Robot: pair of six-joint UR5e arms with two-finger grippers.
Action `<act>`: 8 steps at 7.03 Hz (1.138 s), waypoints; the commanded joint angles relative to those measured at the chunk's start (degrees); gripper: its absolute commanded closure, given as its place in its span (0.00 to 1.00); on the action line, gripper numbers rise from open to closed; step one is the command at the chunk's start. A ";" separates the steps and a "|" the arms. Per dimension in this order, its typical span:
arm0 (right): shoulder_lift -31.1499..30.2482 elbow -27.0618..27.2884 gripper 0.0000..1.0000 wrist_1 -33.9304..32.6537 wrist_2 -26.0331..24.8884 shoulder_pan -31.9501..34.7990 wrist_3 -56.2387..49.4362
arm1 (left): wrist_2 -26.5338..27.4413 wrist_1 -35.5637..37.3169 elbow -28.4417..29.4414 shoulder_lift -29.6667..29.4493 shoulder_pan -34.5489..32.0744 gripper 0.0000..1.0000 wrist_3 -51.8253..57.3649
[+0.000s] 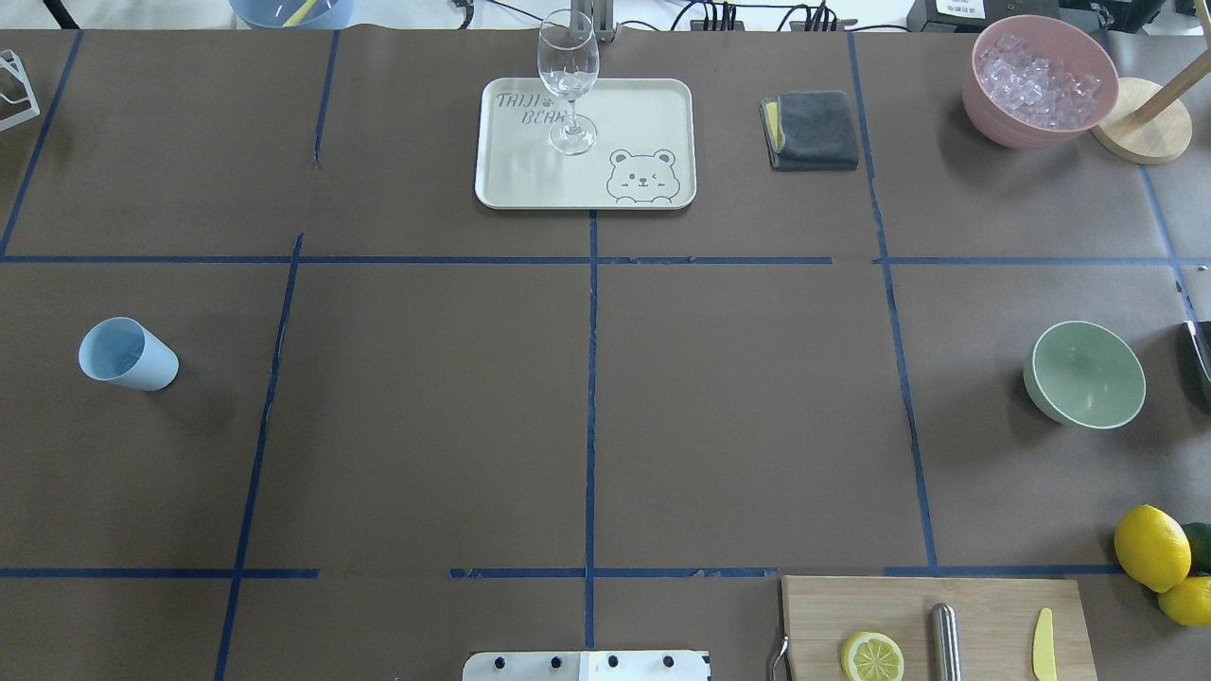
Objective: Pour ice into bowl
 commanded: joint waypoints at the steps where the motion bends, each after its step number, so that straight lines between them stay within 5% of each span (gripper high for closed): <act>1: 0.00 -1.27 0.00 6.32 -4.27 -5.95 6.85 | 0.35 0.09 0.11 0.05 0.77 0.00 -0.03; 5: 0.53 -11.01 0.00 25.36 -7.99 -12.47 19.23 | 0.18 0.00 -1.99 0.84 0.51 0.00 -0.03; 8: 0.26 -12.26 0.00 29.02 -8.51 -16.33 24.62 | 0.09 0.00 -2.52 0.84 0.51 0.00 -0.03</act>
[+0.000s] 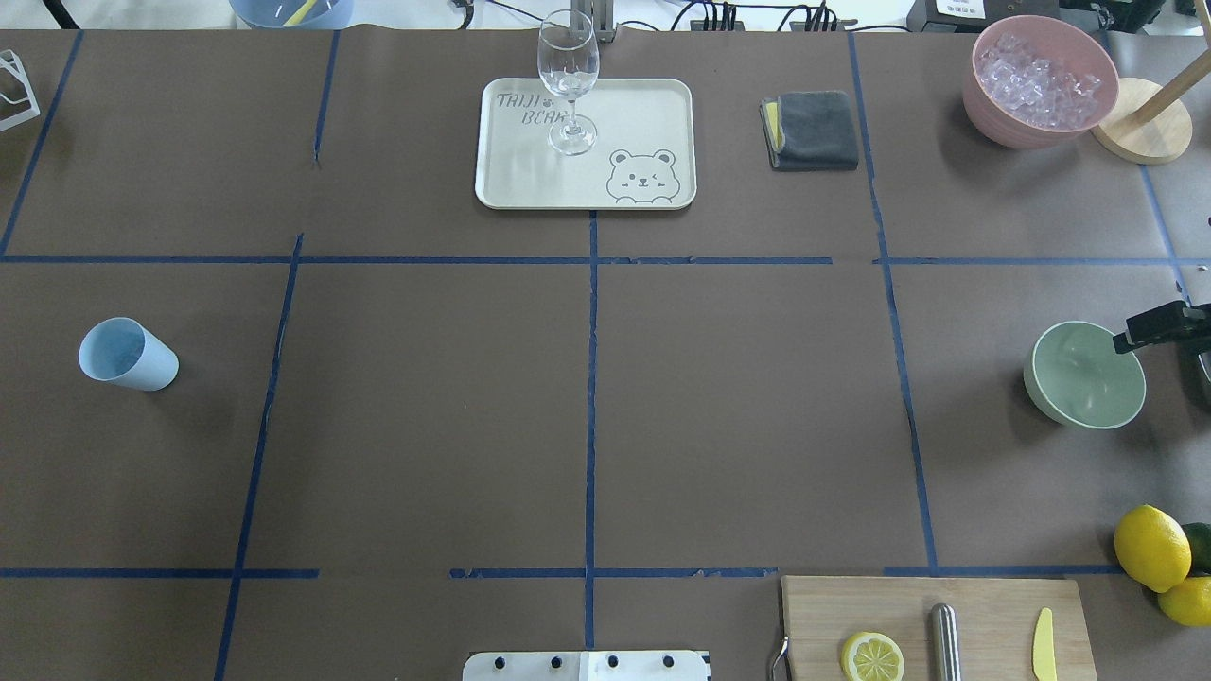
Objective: Pour ice into bowl
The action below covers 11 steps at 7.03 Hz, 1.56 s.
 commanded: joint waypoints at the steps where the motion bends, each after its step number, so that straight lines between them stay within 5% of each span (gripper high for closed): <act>1: -0.07 -1.63 0.04 1.00 -0.14 -1.39 1.00 | -0.16 0.00 -0.39 0.02 -0.09 0.00 -0.06; 3: 0.19 -3.65 0.18 1.00 -0.66 -2.00 1.09 | -0.16 0.00 -0.48 0.02 -0.01 0.00 -0.06; 4: 0.28 -3.74 0.69 0.91 -1.19 -2.01 1.09 | -0.33 0.00 -0.48 0.02 -0.18 0.00 -0.06; 5: 0.28 -3.66 1.00 1.00 -1.37 -2.09 1.00 | -0.33 0.00 -0.48 0.02 -0.27 0.00 0.02; 8: 0.37 -2.35 1.00 3.90 -1.11 -2.09 5.19 | -0.42 0.00 -0.65 0.11 -0.45 0.00 0.11; 11: 4.39 4.68 1.00 3.90 -0.32 -4.88 19.93 | 0.10 -0.44 -1.97 0.02 -0.36 0.00 -0.33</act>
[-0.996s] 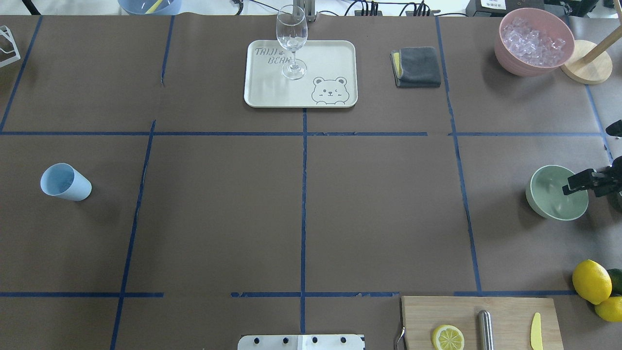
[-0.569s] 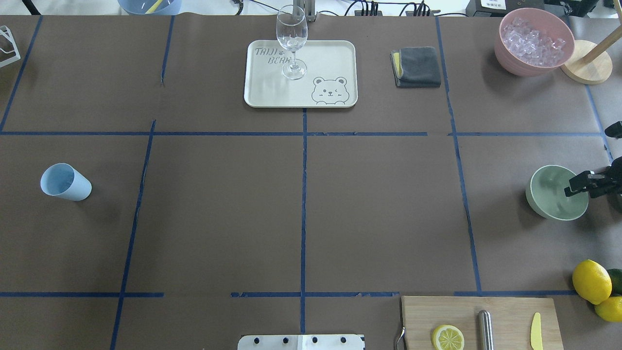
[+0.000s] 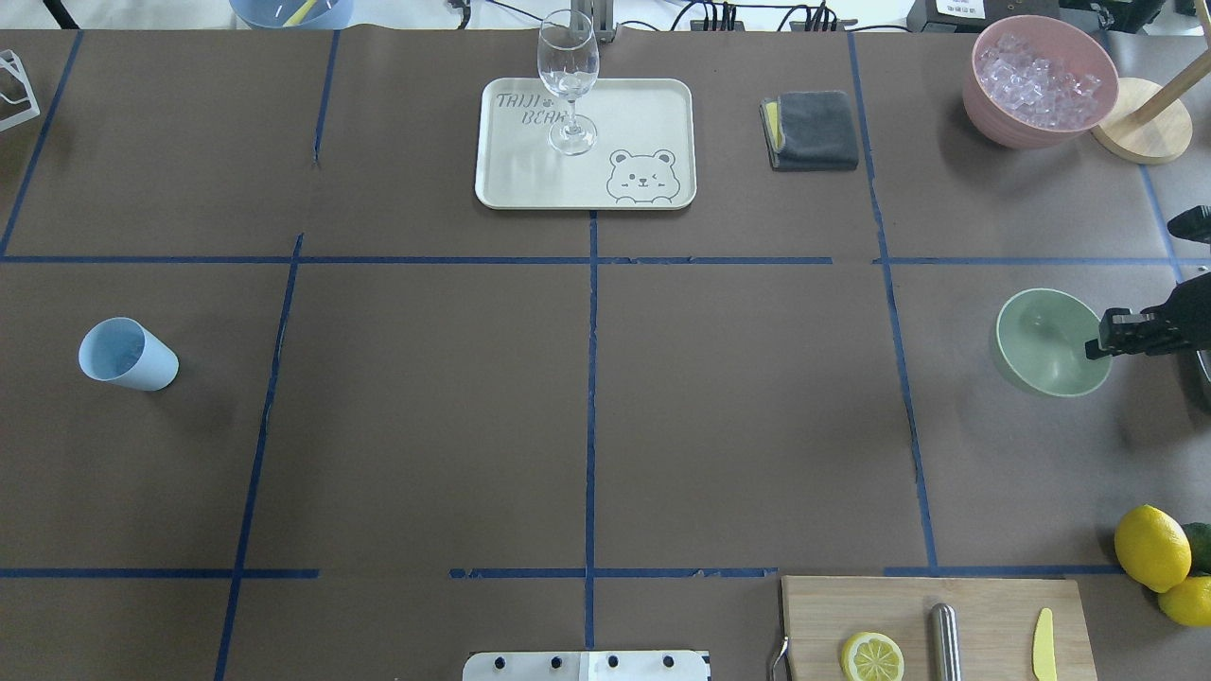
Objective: Pour ice into bowl
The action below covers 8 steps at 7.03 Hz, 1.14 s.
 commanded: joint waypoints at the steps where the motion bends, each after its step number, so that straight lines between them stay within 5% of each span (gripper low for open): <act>1: 5.65 3.28 1.00 -0.06 -0.49 -5.48 13.94 | 0.42 -0.06 -0.28 -0.51 0.15 0.00 -0.16; 5: 25.67 2.06 1.00 -1.20 -13.98 -25.68 40.76 | -0.02 -2.96 -0.45 0.10 -0.19 0.00 0.19; 7: 41.02 -1.79 1.00 -15.45 -24.45 -33.35 47.91 | -0.19 -3.05 -0.37 0.01 -0.11 0.00 0.19; 8: 43.62 -3.64 1.00 -17.01 -26.58 -35.64 48.46 | -0.19 -3.13 -0.45 0.01 -0.11 0.00 0.28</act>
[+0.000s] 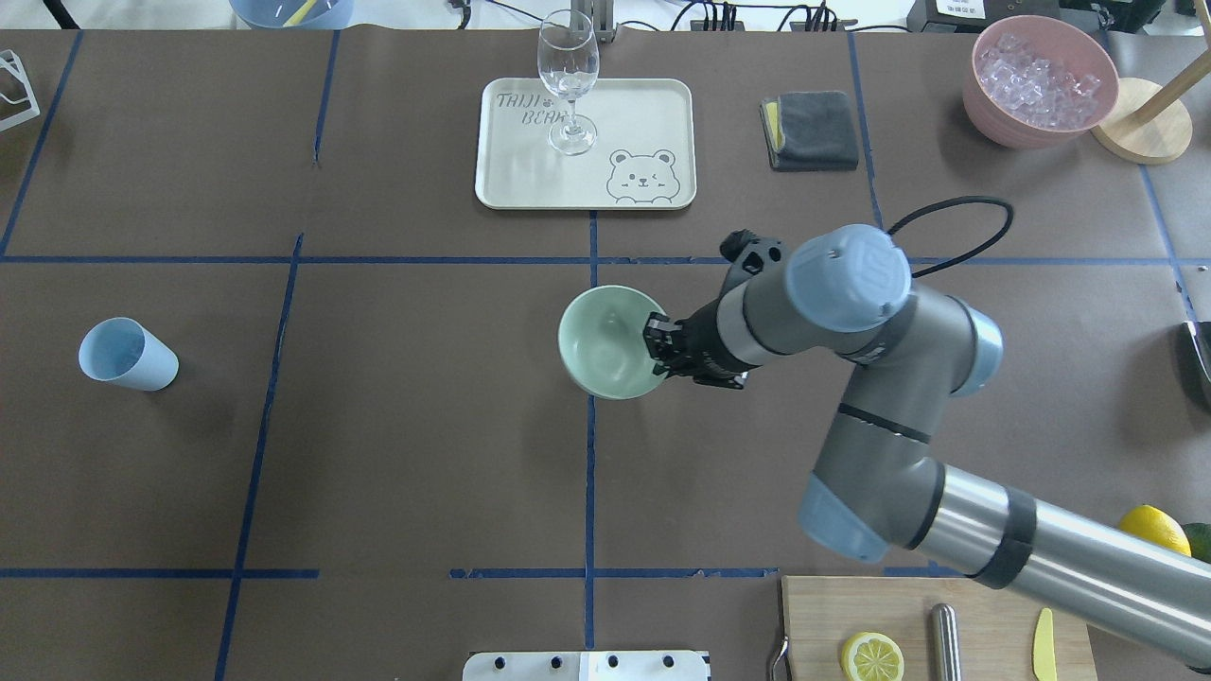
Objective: Pour ice into bowl
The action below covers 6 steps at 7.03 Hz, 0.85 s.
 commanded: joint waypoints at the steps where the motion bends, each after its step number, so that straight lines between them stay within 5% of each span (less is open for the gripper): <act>1: 7.50 -4.40 1.00 -4.59 -5.51 -4.25 3.04 | -0.05 -0.21 -0.08 -0.11 0.03 0.00 0.07; 4: 8.22 -6.78 1.00 -4.51 -5.70 -5.31 3.14 | -1.11 -0.39 -0.78 -0.11 0.29 0.00 0.24; 5: 8.40 -6.88 0.22 -4.51 -7.18 -5.31 3.32 | -2.67 -2.48 -0.70 -0.28 0.55 0.00 0.16; 6: 9.01 -6.70 0.00 -5.20 -10.07 -5.57 3.67 | -8.95 -4.41 -0.35 -0.11 0.64 0.00 -0.19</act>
